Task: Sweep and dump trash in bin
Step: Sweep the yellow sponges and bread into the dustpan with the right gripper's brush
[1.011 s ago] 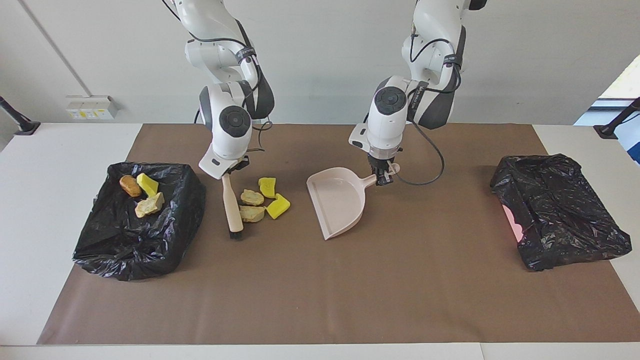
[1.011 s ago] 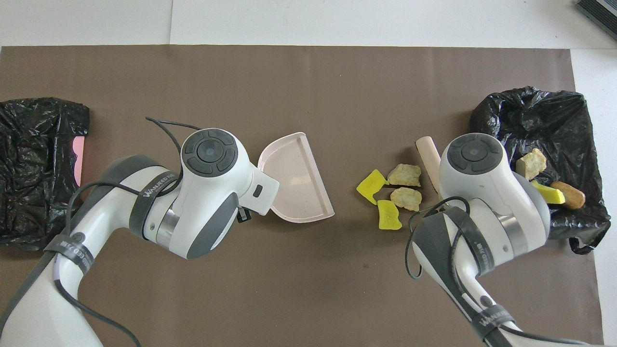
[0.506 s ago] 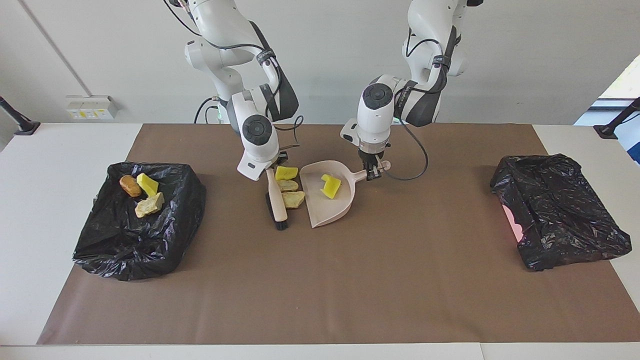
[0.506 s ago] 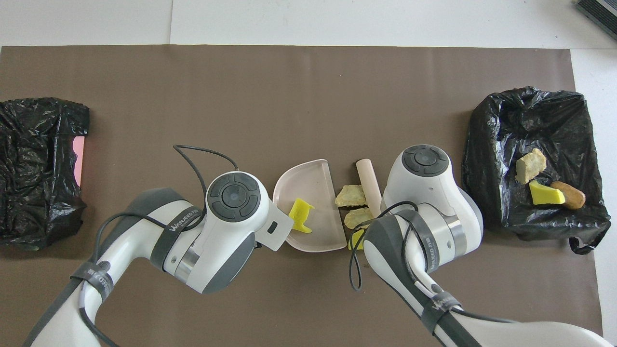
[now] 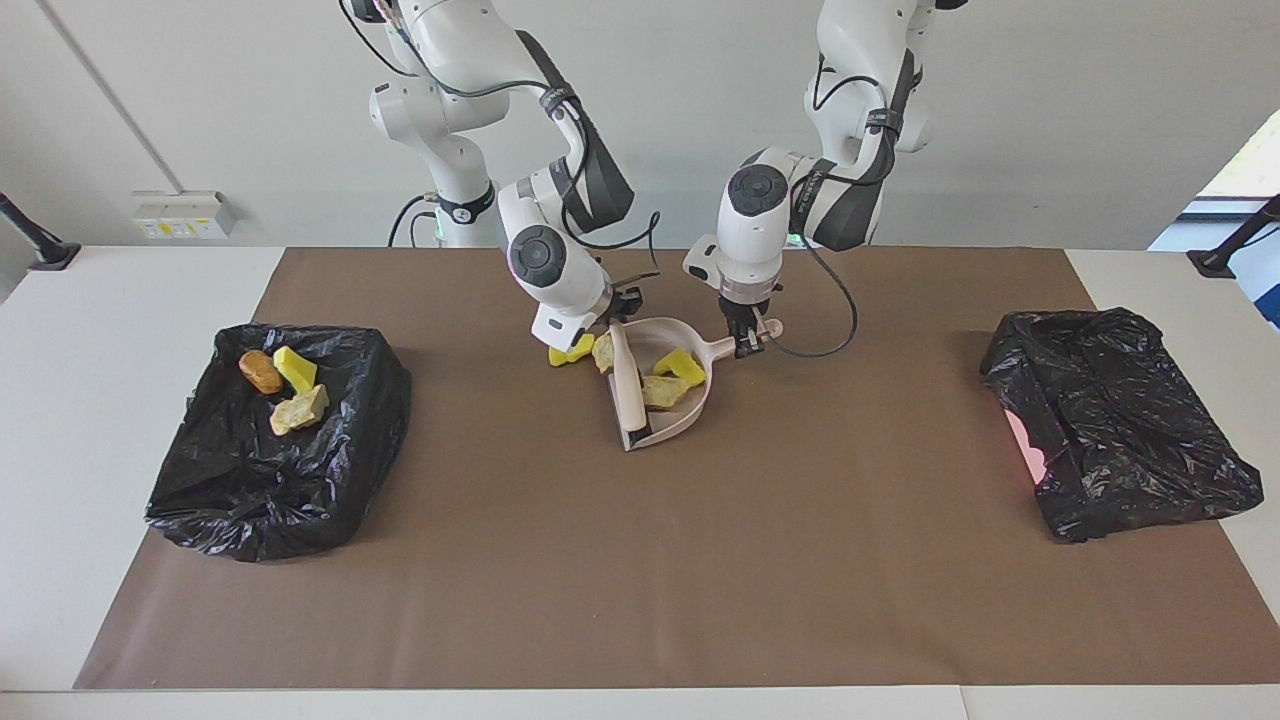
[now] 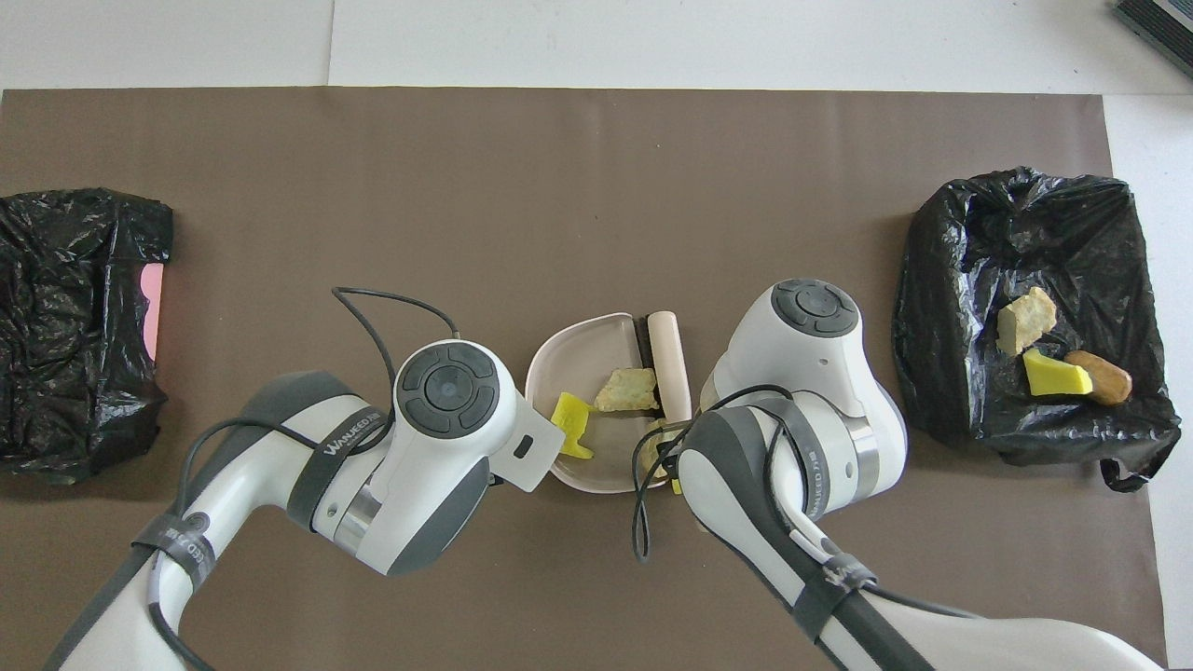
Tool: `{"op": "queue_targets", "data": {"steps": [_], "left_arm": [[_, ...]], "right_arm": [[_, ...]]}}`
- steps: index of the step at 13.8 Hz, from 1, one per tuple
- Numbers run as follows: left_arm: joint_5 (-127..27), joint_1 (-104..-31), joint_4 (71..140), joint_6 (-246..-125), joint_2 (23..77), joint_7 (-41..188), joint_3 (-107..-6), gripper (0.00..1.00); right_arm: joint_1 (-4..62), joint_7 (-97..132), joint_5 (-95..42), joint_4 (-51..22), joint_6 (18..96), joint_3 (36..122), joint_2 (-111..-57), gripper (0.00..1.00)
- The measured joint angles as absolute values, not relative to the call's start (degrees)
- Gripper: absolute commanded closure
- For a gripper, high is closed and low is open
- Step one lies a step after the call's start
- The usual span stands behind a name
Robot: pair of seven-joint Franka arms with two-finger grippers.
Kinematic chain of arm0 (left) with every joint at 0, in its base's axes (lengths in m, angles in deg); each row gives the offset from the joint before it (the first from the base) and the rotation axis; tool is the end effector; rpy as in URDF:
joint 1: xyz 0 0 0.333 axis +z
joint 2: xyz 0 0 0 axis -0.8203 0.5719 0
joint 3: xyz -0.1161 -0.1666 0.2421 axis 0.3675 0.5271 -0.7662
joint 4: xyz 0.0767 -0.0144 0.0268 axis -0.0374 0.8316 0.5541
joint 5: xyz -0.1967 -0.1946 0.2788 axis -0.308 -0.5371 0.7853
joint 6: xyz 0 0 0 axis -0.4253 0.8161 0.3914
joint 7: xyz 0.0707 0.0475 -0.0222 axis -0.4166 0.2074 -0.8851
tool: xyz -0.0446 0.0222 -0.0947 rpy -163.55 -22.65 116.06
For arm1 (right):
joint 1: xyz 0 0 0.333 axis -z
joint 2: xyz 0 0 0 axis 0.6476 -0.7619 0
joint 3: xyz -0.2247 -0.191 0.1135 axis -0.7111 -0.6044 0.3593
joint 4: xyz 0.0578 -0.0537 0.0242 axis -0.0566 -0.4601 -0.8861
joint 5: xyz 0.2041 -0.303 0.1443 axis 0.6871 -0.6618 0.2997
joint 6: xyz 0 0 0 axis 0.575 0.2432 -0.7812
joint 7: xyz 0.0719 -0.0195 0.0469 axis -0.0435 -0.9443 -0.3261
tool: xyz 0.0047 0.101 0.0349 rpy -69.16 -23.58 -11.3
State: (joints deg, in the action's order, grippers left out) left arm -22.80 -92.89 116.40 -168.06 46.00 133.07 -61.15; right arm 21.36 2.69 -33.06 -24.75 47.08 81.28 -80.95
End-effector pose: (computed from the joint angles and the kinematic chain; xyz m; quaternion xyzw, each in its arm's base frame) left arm 0.4460 -0.3253 0.3646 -0.7566 0.6521 0.0468 0.0090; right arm 0.4784 0.2927 0.3467 -0.9623 -0.0952 0.2098 0.1446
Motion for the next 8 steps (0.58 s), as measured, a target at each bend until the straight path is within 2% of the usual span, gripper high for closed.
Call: {"op": "queue_targets", "data": {"steps": [2,5,6,8], "left_arm": [[-22.80,-92.89,116.53,-168.06,45.98,133.45,-61.19,1.00],[-22.79,-92.88,116.84,-168.06,45.90,135.78,-61.45,1.00],[-22.63,-92.88,116.97,-168.06,45.85,136.47,-61.50,1.00],[-20.82,-92.89,117.59,-168.06,45.50,137.46,-61.45,1.00]], "right_arm": [[22.60,2.07,-34.40,-22.57,42.34,80.84,-80.02,1.00],[28.52,1.30,-41.07,-21.79,30.98,80.55,-73.73,1.00],[29.49,-0.17,-43.34,-22.80,28.50,80.46,-71.25,1.00],[29.29,-2.90,-47.08,-29.12,28.97,80.73,-66.37,1.00]]}}
